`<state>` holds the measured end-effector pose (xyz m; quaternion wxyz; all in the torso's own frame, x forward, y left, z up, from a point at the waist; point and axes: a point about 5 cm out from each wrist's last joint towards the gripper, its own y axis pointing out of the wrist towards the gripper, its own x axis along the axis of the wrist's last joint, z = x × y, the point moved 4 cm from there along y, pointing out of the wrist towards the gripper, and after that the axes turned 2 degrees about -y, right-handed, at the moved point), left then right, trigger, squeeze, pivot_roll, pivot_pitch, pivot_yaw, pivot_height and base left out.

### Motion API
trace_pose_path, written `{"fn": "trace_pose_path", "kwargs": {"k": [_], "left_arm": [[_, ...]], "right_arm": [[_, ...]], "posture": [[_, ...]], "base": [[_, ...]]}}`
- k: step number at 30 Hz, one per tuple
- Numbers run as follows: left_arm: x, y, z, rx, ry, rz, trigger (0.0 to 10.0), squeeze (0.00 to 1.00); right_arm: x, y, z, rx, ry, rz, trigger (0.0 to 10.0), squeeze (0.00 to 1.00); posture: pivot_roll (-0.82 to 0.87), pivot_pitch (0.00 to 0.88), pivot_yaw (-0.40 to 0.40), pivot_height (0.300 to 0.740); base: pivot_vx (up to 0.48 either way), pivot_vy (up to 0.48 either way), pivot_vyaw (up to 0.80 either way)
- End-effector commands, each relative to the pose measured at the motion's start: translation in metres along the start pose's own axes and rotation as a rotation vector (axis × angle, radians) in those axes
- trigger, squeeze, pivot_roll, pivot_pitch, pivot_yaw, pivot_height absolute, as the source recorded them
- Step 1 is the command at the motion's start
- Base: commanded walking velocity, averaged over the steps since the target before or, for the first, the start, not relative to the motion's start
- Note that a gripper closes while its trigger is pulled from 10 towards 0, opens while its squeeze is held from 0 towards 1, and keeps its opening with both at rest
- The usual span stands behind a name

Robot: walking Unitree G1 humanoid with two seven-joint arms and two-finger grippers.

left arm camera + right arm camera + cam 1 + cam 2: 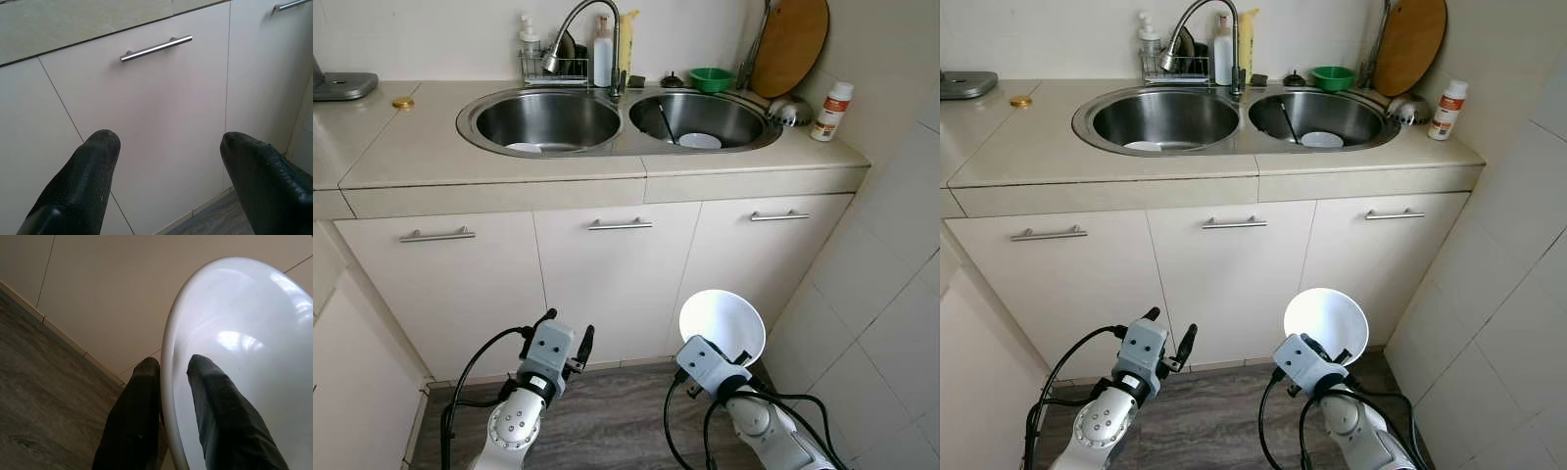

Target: Kitchen organization

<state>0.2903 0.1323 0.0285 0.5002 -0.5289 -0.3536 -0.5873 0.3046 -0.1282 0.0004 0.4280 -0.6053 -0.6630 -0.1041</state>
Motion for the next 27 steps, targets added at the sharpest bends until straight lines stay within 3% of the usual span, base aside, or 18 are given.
{"fn": "trace_pose_path", "kwargs": {"k": [1,16,21,23,27], "left_arm": [[0.002,0.002,-0.001,-0.005,0.008,-0.008,10.0,0.0],[0.005,0.002,0.0,0.003,0.017,-0.023,10.0,0.0],[0.012,0.001,0.002,0.014,0.058,-0.059,10.0,0.0],[0.022,0.001,0.007,0.042,0.074,-0.107,10.0,0.0],[0.037,0.004,0.01,0.061,0.077,-0.168,10.0,0.0]], "right_arm": [[0.005,0.002,-0.008,-0.035,0.007,-0.018,10.0,0.0],[0.018,0.001,-0.024,-0.138,0.027,-0.102,10.0,0.0],[0.033,-0.001,-0.04,-0.234,0.014,-0.19,10.0,0.0],[0.056,-0.008,-0.058,-0.328,0.001,-0.311,10.0,0.0],[0.073,-0.013,-0.07,-0.386,-0.013,-0.399,10.0,0.0]], "posture": [[0.08,0.0,-0.044,0.74],[0.08,0.0,-0.045,0.74],[0.08,0.0,-0.046,0.74],[0.08,0.0,-0.045,0.74],[0.07,0.0,-0.045,0.74]], "base": [[0.0,0.0,0.0],[0.0,0.0,0.0],[0.0,0.0,0.0],[0.276,0.0,0.0],[0.278,0.0,0.0]]}}
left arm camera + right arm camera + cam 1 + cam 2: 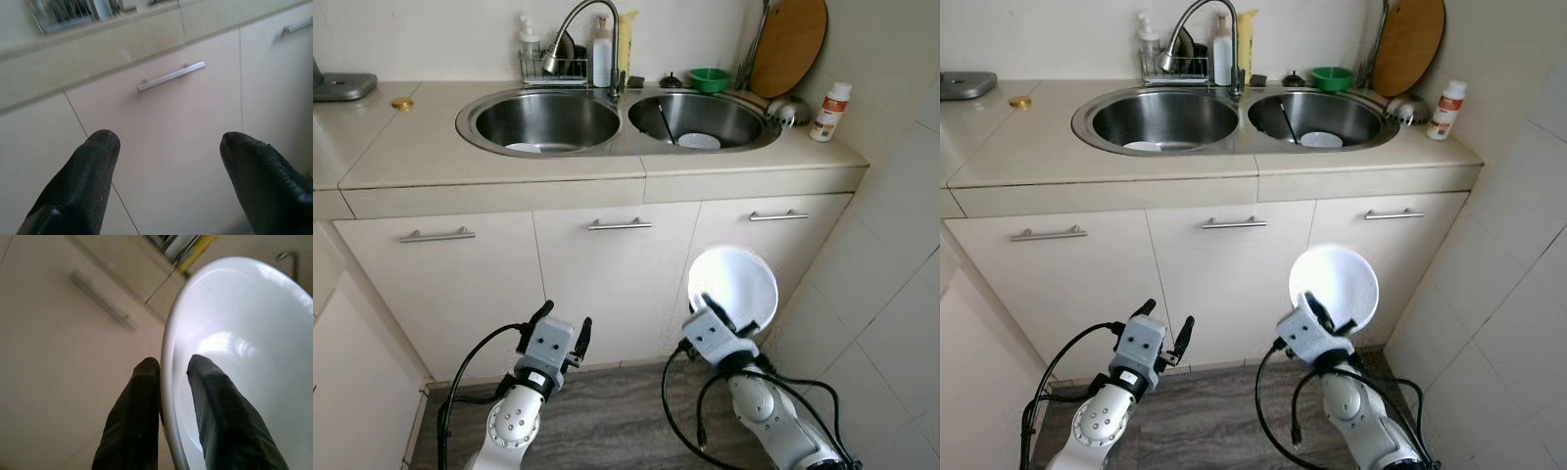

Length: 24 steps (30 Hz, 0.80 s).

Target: Kitchen organization

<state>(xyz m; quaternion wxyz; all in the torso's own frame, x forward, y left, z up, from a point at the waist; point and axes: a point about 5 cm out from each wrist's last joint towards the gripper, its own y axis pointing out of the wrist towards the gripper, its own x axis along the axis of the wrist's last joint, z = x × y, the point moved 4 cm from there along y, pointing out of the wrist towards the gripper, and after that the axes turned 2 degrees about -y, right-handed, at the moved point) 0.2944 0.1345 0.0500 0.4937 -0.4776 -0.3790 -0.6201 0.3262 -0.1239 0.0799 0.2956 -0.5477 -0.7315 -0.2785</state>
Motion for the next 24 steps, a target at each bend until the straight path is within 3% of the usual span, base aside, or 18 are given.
{"fn": "trace_pose_path", "kwargs": {"k": [1,3,9,15,20,24], "left_arm": [[0.015,0.005,0.003,0.012,0.011,-0.064,10.0,0.0],[0.033,0.012,0.004,0.016,0.003,-0.123,10.0,0.0],[0.069,0.024,0.017,0.067,-0.005,-0.232,10.0,0.0],[0.081,0.028,0.02,0.07,-0.002,-0.265,10.0,0.0],[0.092,0.031,0.023,0.082,-0.002,-0.289,10.0,0.0],[0.095,0.032,0.025,0.086,-0.002,-0.292,10.0,0.0]], "right_arm": [[0.012,0.006,-0.014,-0.055,-0.001,-0.059,10.0,0.0],[0.024,0.008,-0.021,-0.082,-0.023,-0.122,10.0,0.0],[0.042,0.015,-0.035,-0.139,0.0,-0.177,10.0,0.0],[0.053,0.023,-0.048,-0.18,0.038,-0.206,10.0,0.0],[0.064,0.031,-0.067,-0.246,0.055,-0.234,10.0,0.0],[0.066,0.033,-0.069,-0.249,0.058,-0.238,10.0,0.0]], "posture": [[0.07,0.0,-0.045,0.74],[0.07,0.0,-0.045,0.74],[0.08,0.0,-0.04,0.74],[0.07,0.0,-0.038,0.74],[0.08,0.0,-0.037,0.74],[0.08,0.0,-0.036,0.74]], "base": [[0.281,0.0,0.0],[0.281,0.0,0.23],[0.281,0.0,0.74],[0.283,0.0,0.13],[0.283,0.0,0.0],[0.285,0.0,0.0]]}}
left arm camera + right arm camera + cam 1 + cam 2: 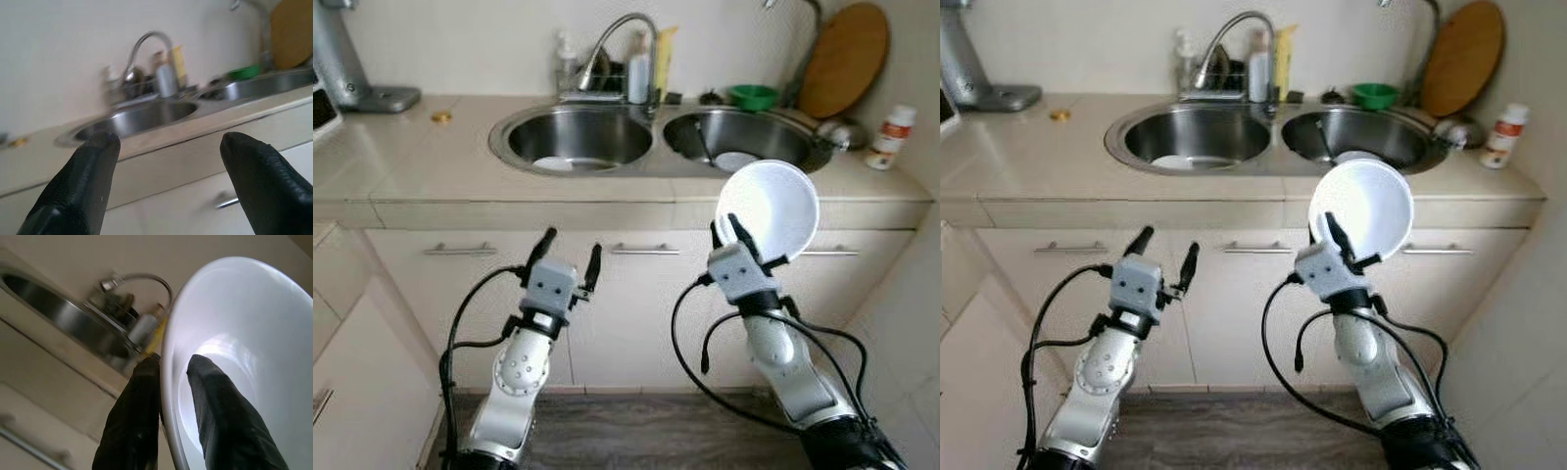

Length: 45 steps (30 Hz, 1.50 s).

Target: Kitchen organization

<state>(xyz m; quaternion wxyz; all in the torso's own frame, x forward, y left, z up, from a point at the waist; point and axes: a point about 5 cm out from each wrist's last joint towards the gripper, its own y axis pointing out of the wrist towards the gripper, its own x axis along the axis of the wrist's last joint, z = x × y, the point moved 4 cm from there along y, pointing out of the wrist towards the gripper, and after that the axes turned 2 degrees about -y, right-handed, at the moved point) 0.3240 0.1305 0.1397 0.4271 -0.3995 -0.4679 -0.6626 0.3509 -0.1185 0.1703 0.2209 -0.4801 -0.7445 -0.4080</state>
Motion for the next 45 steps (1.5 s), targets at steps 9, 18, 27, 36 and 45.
{"fn": "trace_pose_path", "kwargs": {"k": [9,18,27,36,45], "left_arm": [[0.014,0.011,0.002,-0.001,0.007,-0.037,10.0,0.0],[0.018,0.016,0.003,0.003,0.007,-0.051,10.0,0.0],[0.021,0.019,0.005,0.008,0.008,-0.061,10.0,0.0],[0.023,0.021,0.005,0.01,0.008,-0.067,10.0,0.0],[0.024,0.022,0.003,0.005,0.012,-0.071,10.0,0.0]], "right_arm": [[0.007,0.01,-0.011,-0.038,0.013,-0.016,10.0,0.0],[0.008,0.012,-0.013,-0.05,0.015,-0.018,10.0,0.0],[0.01,0.014,-0.014,-0.055,0.014,-0.024,10.0,0.0],[0.01,0.017,-0.013,-0.061,0.035,-0.019,10.0,0.0],[0.01,0.021,-0.015,-0.076,0.064,-0.001,10.0,0.0]], "posture": [[0.08,0.0,-0.036,0.74],[0.08,0.0,-0.033,0.74],[0.08,0.0,-0.034,0.74],[0.08,0.0,-0.033,0.74],[0.08,0.0,-0.035,0.74]], "base": [[0.287,0.0,0.0],[0.293,0.0,0.0],[0.295,0.0,0.0],[0.294,0.0,0.62],[0.295,0.0,0.0]]}}
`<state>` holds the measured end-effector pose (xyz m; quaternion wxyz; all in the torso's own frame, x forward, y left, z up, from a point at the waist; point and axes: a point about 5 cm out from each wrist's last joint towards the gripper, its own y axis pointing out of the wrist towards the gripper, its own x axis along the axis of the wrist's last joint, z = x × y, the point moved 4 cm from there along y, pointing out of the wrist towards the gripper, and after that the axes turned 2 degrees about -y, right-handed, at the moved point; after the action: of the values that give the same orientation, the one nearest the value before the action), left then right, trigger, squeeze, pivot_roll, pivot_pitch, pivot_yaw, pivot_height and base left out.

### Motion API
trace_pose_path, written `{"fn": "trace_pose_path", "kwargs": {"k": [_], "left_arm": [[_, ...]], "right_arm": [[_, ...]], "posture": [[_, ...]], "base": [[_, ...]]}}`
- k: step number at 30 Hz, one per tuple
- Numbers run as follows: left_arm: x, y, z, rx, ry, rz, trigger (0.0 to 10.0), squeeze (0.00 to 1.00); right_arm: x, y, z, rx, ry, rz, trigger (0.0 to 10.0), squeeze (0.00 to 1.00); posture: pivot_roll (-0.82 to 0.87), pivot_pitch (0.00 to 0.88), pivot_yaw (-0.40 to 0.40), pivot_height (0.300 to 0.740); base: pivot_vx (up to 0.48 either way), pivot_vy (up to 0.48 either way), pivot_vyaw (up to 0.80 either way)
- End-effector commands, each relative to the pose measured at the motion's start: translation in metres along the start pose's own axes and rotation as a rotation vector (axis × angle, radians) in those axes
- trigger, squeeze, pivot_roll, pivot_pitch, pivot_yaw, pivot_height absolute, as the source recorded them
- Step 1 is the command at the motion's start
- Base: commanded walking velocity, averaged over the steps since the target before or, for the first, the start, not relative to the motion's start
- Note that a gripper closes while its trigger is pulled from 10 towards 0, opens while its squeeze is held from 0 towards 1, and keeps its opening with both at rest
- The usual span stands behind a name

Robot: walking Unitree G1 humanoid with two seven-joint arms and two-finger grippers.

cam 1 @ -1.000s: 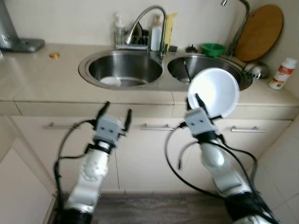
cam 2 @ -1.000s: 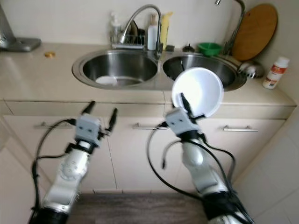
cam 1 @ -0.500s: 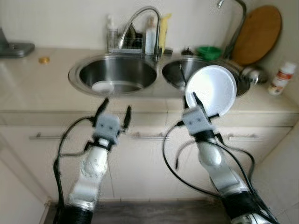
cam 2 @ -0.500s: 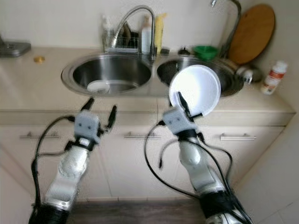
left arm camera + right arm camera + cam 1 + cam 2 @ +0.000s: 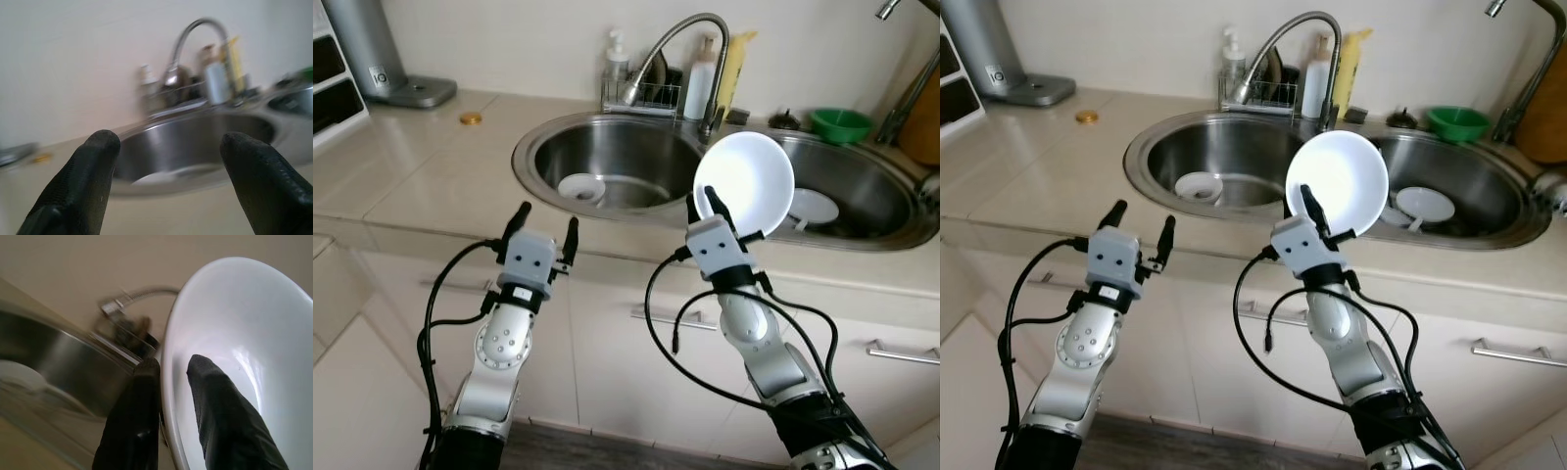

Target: Kitchen organization

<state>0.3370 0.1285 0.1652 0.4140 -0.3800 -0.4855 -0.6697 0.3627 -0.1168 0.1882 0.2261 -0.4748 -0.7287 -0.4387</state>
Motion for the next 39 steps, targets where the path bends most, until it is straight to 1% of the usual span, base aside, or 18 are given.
{"fn": "trace_pose_path", "kwargs": {"k": [1,13,15,17,22,24,27,29,33,37,39], "left_arm": [[0.004,0.002,-0.004,-0.019,0.007,-0.015,10.0,0.0],[0.004,0.002,-0.004,-0.019,0.007,-0.015,10.0,0.0],[0.006,0.003,-0.003,-0.014,0.004,-0.022,10.0,0.0],[0.007,0.003,-0.003,-0.012,0.002,-0.025,10.0,0.0],[0.007,0.004,-0.004,-0.011,0.002,-0.025,10.0,0.0],[0.008,0.004,-0.004,-0.011,0.002,-0.026,10.0,0.0],[0.007,0.004,-0.004,-0.013,0.003,-0.026,10.0,0.0],[0.008,0.004,-0.004,-0.012,-0.001,-0.029,10.0,0.0],[0.009,0.004,-0.004,-0.005,-0.007,-0.035,10.0,0.0],[0.01,0.003,-0.004,-0.006,-0.008,-0.036,10.0,0.0],[0.009,0.003,-0.006,-0.009,-0.009,-0.033,10.0,0.0]], "right_arm": [[0.001,0.004,-0.007,-0.025,0.017,0.003,10.0,0.0],[0.001,0.005,-0.007,-0.025,0.02,0.005,10.0,0.0],[-0.009,0.014,-0.019,-0.058,0.076,0.075,10.0,0.0],[-0.015,0.021,-0.025,-0.074,0.112,0.114,10.0,0.0],[-0.02,0.028,-0.027,-0.068,0.146,0.148,10.0,0.0],[-0.022,0.034,-0.025,-0.035,0.125,0.163,10.0,0.0],[-0.026,0.043,-0.03,-0.036,0.15,0.192,10.0,0.0],[-0.034,0.046,-0.03,-0.032,0.169,0.245,10.0,0.0],[-0.051,0.05,-0.035,-0.055,0.271,0.358,10.0,0.0],[-0.061,0.053,-0.04,-0.073,0.353,0.433,10.0,0.0],[-0.071,0.053,-0.044,-0.101,0.455,0.503,10.0,0.0]], "posture": [[0.08,0.0,-0.035,0.74],[0.08,0.0,-0.035,0.74],[0.08,0.0,-0.038,0.74],[0.08,0.0,-0.04,0.74],[0.08,0.0,-0.041,0.74],[0.08,0.0,-0.041,0.74],[0.08,0.0,-0.044,0.74],[0.09,0.0,-0.046,0.74],[0.1,0.0,-0.052,0.74],[0.1,0.0,-0.052,0.74],[0.1,0.0,-0.052,0.74]], "base": [[0.296,0.0,0.0],[0.296,0.0,0.0],[0.302,0.0,0.0],[0.302,0.0,0.0],[0.301,0.0,0.0],[0.3,0.0,0.0],[0.303,0.0,0.0],[0.255,0.0,0.0],[0.0,0.0,0.0],[0.0,0.0,0.0],[0.0,0.0,0.0]]}}
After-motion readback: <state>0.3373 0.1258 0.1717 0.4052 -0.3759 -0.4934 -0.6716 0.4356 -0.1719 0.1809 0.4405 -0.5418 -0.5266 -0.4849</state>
